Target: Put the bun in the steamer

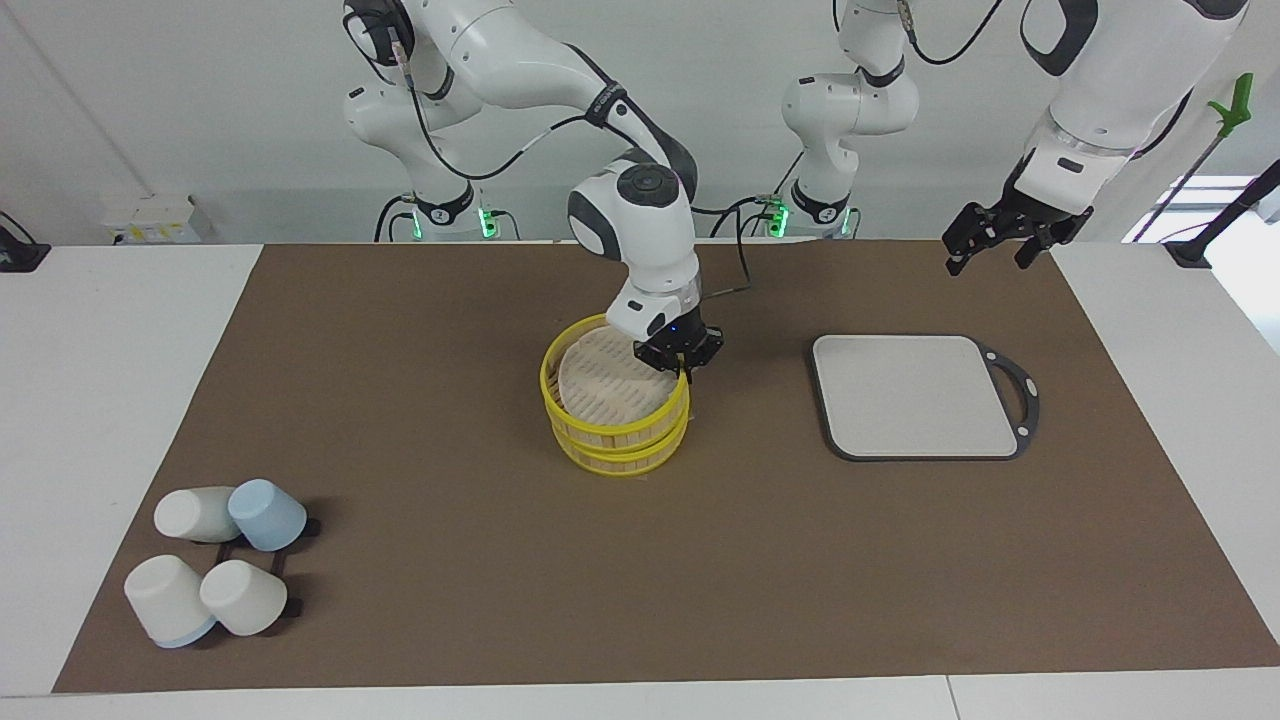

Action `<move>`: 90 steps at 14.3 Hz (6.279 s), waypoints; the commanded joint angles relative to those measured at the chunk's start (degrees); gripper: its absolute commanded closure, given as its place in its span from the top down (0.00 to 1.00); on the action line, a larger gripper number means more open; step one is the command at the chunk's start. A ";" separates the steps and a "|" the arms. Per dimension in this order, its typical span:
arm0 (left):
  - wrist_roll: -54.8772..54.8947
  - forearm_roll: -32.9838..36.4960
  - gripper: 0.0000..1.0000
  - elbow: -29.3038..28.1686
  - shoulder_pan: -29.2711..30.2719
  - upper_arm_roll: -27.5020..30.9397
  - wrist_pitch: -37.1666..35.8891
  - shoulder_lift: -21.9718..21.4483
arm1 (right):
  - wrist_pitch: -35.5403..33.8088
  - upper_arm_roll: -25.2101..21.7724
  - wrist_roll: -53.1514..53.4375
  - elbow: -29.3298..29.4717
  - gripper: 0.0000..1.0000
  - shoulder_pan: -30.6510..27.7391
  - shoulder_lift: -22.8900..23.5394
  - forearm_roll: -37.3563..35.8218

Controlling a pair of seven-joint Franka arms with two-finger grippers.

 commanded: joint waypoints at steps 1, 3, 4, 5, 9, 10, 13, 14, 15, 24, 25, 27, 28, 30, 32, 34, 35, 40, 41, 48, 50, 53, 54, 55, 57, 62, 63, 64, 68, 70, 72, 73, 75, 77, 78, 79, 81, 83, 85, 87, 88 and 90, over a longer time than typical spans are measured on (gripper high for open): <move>0.76 -0.87 1.00 0.80 0.60 -0.25 -0.26 0.14 | 3.27 0.15 -1.60 5.69 0.00 -1.79 5.74 -1.66; 0.76 -0.87 1.00 0.80 0.60 -0.25 -0.35 0.14 | 2.92 0.15 -1.60 6.14 0.00 -1.88 5.83 -1.22; 0.76 -0.87 1.00 0.80 0.69 -0.25 -0.26 0.14 | 2.22 0.15 -1.60 6.23 0.00 -1.88 5.83 -1.66; 0.76 -0.87 1.00 0.80 0.69 -0.25 -0.26 0.14 | 0.56 0.06 -1.60 6.75 0.00 -1.88 5.83 -1.75; 0.76 -0.87 1.00 0.80 0.69 -0.25 -0.26 0.23 | -3.05 0.06 -1.69 9.91 0.00 -1.97 6.79 -1.84; 0.76 -0.87 1.00 0.80 0.69 -0.25 -0.26 0.14 | -3.67 0.06 -1.69 10.61 0.00 -1.97 7.06 -1.84; 0.76 -0.87 1.00 0.80 0.69 -0.25 -0.26 0.23 | -4.37 0.06 -1.69 10.62 0.00 -1.54 7.15 -2.71; 0.67 -0.87 1.00 0.89 0.69 -0.25 -0.26 0.23 | -5.42 0.06 -1.60 10.71 0.00 -0.92 7.23 -3.85; 0.67 -0.87 1.00 0.89 0.69 -0.25 -0.26 0.23 | -5.69 -0.03 -1.43 10.71 0.00 0.21 7.67 -4.38; 0.50 -0.87 1.00 1.06 0.60 -0.34 -0.18 0.32 | -8.69 0.15 2.00 14.40 0.00 1.02 8.73 -2.98; 0.50 -0.87 1.00 1.06 0.60 -0.25 -0.26 0.32 | -8.68 0.06 2.96 14.31 0.00 1.10 8.73 -2.55; 0.50 -0.87 1.00 0.98 0.60 -0.25 -0.17 0.32 | -9.47 0.06 3.58 14.22 0.00 1.28 8.55 -2.54; 0.50 -0.87 1.00 0.98 0.60 -0.25 -0.17 0.32 | -10.34 0.06 4.28 14.05 0.00 1.37 8.55 -2.54; 0.50 -0.87 1.00 0.98 0.60 -0.25 -0.17 0.32 | -10.62 0.06 6.30 13.70 0.00 1.28 8.55 -2.54; 0.50 -0.87 1.00 0.98 0.60 -0.25 -0.17 0.32 | -10.62 0.06 7.19 13.09 0.00 1.45 8.47 -2.63; 0.50 -0.87 1.00 0.98 0.60 -0.25 -0.17 0.32 | -10.53 0.06 7.54 12.21 0.00 1.46 8.12 -2.80; 0.50 -0.87 1.00 0.98 0.60 -0.25 -0.17 0.32 | -10.61 0.06 7.80 11.94 0.00 1.54 8.03 -2.80; 0.50 -0.87 1.00 0.98 0.60 -0.25 -0.17 0.32 | -10.53 0.06 8.51 11.06 0.14 2.25 7.59 -2.80; 0.50 -0.87 1.00 0.98 0.60 -0.25 -0.17 0.32 | -10.61 0.06 8.51 10.80 0.24 2.25 7.50 -2.80; 0.67 -0.87 1.00 0.89 0.60 -0.25 -0.17 0.23 | -13.95 0.15 2.99 10.89 0.21 -1.44 5.83 -2.98; 0.58 -0.87 1.00 0.89 0.60 -0.34 -0.17 0.32 | -15.27 0.15 1.83 11.06 0.21 -1.88 5.30 -2.80; 0.58 -0.86 1.00 0.98 0.60 -0.34 -0.26 0.32 | -14.40 0.15 2.26 10.53 0.21 -1.45 5.21 -2.72; 0.58 -0.87 1.00 0.98 0.60 -0.34 -0.18 0.32 | -13.96 0.15 2.53 10.53 0.24 -1.27 5.21 -2.72; 0.58 -0.87 1.00 0.98 0.60 -0.34 -0.17 0.32 | -13.35 0.15 2.79 10.45 0.30 -1.10 5.21 -2.63; 0.58 -0.87 1.00 0.98 0.60 -0.34 -0.17 0.32 | -10.19 0.15 4.54 9.22 0.39 -0.92 5.21 -2.63; 0.58 -0.78 1.00 0.98 0.60 -0.34 -0.17 0.32 | -8.76 0.15 4.55 9.21 0.69 -0.74 5.21 -2.80; 0.58 -0.78 1.00 1.06 0.60 -0.34 -0.17 0.32 | -9.64 0.06 4.55 9.91 0.74 -0.74 5.21 -2.89; 0.58 -0.78 1.00 0.98 0.60 -0.34 -0.17 0.32 | -11.13 0.06 4.47 11.40 0.89 -0.92 5.13 -3.15; 0.58 -0.78 1.00 1.06 0.60 -0.34 -0.17 0.32 | -17.19 -0.03 3.15 12.29 1.00 -4.68 -1.71 -3.24; 0.67 -0.78 1.00 0.98 0.60 -0.34 -0.17 0.32 | -22.19 -0.03 -1.31 12.29 1.00 -8.80 -5.14 -3.33; 0.67 -0.78 1.00 0.98 0.60 -0.25 -0.09 0.32 | -27.03 -0.03 -7.29 12.29 1.00 -13.20 -8.22 -3.16; 0.67 -0.78 1.00 0.98 0.60 -0.34 -0.09 0.32 | -29.49 -0.03 -8.70 12.29 1.00 -15.14 -9.71 -2.98; 0.67 -0.78 1.00 0.98 0.60 -0.34 -0.09 0.32 | -36.50 0.06 -9.94 12.20 1.00 -18.65 -13.23 -2.63; 0.67 -0.78 1.00 0.98 0.60 -0.25 -0.09 0.32 | -43.10 0.06 -15.45 11.85 1.00 -22.60 -17.18 -2.45; 0.67 -0.78 1.00 0.98 0.60 -0.34 -0.09 0.32 | -45.31 0.06 -19.23 11.85 1.00 -24.37 -18.50 -2.28; 0.67 -0.78 1.00 0.98 0.60 -0.25 -0.09 0.32 | -47.42 0.06 -22.31 11.76 1.00 -26.04 -19.56 -1.58; 0.67 -0.78 1.00 0.98 0.60 -0.34 -0.09 0.32 | -48.41 0.67 -25.23 11.68 1.00 -30.68 -20.80 -0.09; 0.67 -0.78 1.00 1.06 0.60 -0.34 -0.09 0.32 | -47.62 -0.01 -28.21 9.85 1.00 -30.99 -22.55 0.71; 0.67 -0.78 1.00 1.06 0.60 -0.34 -0.09 0.32 | -45.17 -7.64 -30.68 8.08 1.00 -25.82 -23.70 0.80; 0.67 -0.78 1.00 1.06 0.60 -0.34 -0.09 0.32 | -42.96 -7.94 -31.39 8.59 1.00 -25.53 -22.92 0.80; 0.67 -0.78 1.00 1.06 0.60 -0.34 -0.09 0.32 | -43.13 -7.94 -31.40 8.77 1.00 -25.53 -22.82 0.80; 0.67 -0.78 1.00 1.06 0.60 -0.34 -0.09 0.32 | -44.10 -8.20 -32.79 8.95 1.00 -25.27 -22.47 0.01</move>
